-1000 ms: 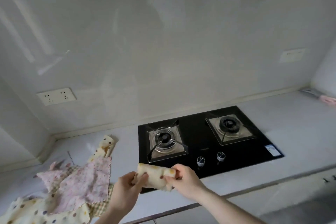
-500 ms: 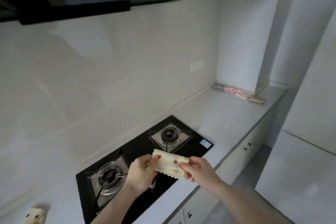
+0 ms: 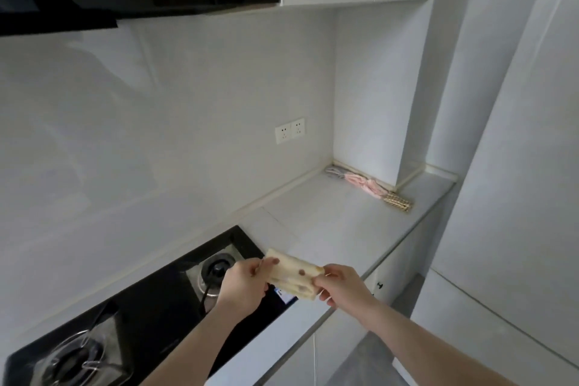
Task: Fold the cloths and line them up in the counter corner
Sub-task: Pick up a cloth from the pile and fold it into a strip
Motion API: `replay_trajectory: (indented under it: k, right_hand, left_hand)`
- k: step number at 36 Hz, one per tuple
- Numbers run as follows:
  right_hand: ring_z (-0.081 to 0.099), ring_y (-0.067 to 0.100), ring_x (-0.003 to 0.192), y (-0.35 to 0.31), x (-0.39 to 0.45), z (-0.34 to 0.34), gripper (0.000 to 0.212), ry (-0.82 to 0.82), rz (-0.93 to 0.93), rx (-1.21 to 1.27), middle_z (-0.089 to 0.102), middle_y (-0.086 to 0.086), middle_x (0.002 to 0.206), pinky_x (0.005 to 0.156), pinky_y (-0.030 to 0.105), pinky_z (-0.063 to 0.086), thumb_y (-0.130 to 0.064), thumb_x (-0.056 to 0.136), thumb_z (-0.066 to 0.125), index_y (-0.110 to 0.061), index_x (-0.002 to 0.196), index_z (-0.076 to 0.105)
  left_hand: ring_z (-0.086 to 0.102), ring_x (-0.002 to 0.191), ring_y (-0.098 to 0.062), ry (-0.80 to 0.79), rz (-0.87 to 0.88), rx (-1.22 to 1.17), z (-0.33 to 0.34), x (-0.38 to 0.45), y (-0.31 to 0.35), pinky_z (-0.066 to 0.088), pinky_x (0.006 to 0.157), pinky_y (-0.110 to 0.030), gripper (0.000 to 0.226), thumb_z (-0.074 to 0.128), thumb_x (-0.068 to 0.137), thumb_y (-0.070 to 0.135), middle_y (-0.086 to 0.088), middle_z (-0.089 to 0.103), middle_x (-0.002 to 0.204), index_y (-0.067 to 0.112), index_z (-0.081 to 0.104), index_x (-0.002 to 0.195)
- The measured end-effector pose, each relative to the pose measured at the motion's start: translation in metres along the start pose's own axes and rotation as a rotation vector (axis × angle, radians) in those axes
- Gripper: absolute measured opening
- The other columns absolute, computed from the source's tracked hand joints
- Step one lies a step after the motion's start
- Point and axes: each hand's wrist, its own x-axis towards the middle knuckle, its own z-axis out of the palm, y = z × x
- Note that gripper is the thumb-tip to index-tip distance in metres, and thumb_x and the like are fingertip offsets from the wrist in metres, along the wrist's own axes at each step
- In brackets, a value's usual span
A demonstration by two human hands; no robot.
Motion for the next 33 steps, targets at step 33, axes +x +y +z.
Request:
replay_trajectory:
  k: [33]
  right_hand:
    - [0.059,0.014,0.062,0.069,0.316,-0.188,0.015,0.439,0.466,0.231,0.069,0.008,0.080,0.047,0.020,0.047,-0.009,0.100,0.057,0.001,0.104,0.068]
  left_hand:
    - [0.070,0.076,-0.015,-0.171,-0.127,0.213,0.119,0.284,0.031,0.048,0.060,-0.017,0.007,0.065,0.094,0.023,0.004,0.068,0.095,0.029,0.068,0.096]
